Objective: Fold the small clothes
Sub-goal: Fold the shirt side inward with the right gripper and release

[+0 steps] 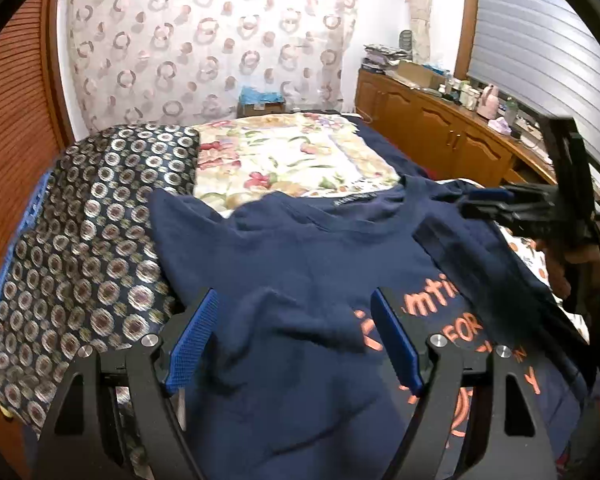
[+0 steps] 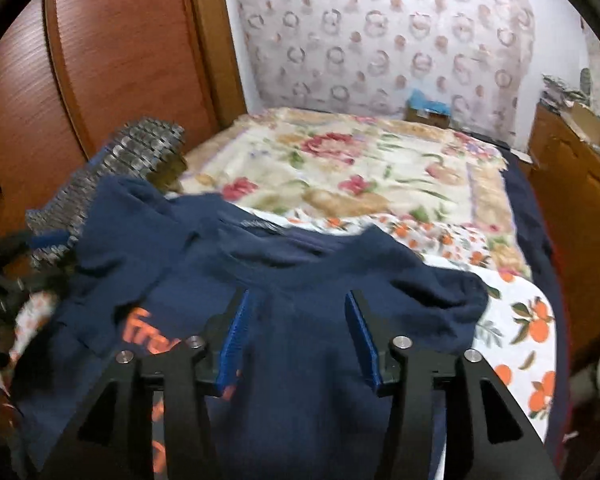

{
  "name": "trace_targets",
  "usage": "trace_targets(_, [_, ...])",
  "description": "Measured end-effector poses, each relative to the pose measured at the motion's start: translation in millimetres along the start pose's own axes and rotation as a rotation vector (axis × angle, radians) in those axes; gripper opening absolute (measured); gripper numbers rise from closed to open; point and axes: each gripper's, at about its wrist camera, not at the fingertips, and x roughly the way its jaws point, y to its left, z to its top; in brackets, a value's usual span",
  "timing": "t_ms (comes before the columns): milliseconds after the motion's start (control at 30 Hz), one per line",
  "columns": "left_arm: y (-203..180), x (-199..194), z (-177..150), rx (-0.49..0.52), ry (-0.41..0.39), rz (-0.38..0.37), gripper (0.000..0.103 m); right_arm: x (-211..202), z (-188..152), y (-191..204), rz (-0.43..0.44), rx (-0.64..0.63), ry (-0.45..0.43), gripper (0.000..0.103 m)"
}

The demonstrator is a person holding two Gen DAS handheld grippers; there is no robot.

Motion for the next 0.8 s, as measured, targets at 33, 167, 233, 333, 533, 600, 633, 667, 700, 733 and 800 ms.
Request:
trace_targets(33, [4, 1, 2, -0.001, -0.001, 0.008, 0.079, 1, -2, -1, -0.014, -0.003, 0.004, 0.058])
trace_targets(167, [20, 1, 12, -0.001, -0.007, 0.057, 0.079, 5, -5, -3, -0.107, 0.000, 0.020, 0.063])
trace_targets(233, [28, 2, 17, 0.002, -0.008, 0.075, 0.079, 10, -7, -8, -0.134, 0.019, 0.027, 0.065])
trace_targets(333, [39, 7, 23, 0.008, 0.003, 0.085, 0.076, 18, -6, -11, -0.178, 0.042, 0.034, 0.067])
trace_targets(533, [52, 19, 34, 0.024, 0.045, 0.103, 0.053, 28, -7, -12, -0.238, 0.075, 0.056, 0.067])
trace_targets(600, [56, 26, 36, 0.024, 0.065, 0.113, 0.053, 30, -8, -17, -0.235, 0.093, 0.063, 0.067])
trace_targets(633, [59, 29, 38, 0.024, 0.073, 0.118, 0.053, 32, -6, -17, -0.231, 0.098, 0.068, 0.067])
trace_targets(667, [61, 33, 39, 0.024, 0.085, 0.126, 0.053, 35, -5, -17, -0.226, 0.102, 0.071, 0.067])
trace_targets(700, [63, 36, 40, 0.025, 0.095, 0.134, 0.053, 37, -4, -15, -0.224, 0.103, 0.074, 0.067])
trace_targets(733, [65, 38, 41, 0.025, 0.100, 0.140, 0.053, 41, -3, -13, -0.223, 0.104, 0.079, 0.067])
trace_targets(800, [68, 42, 42, 0.023, 0.110, 0.145, 0.053, 44, -1, -14, -0.220, 0.107, 0.082, 0.067])
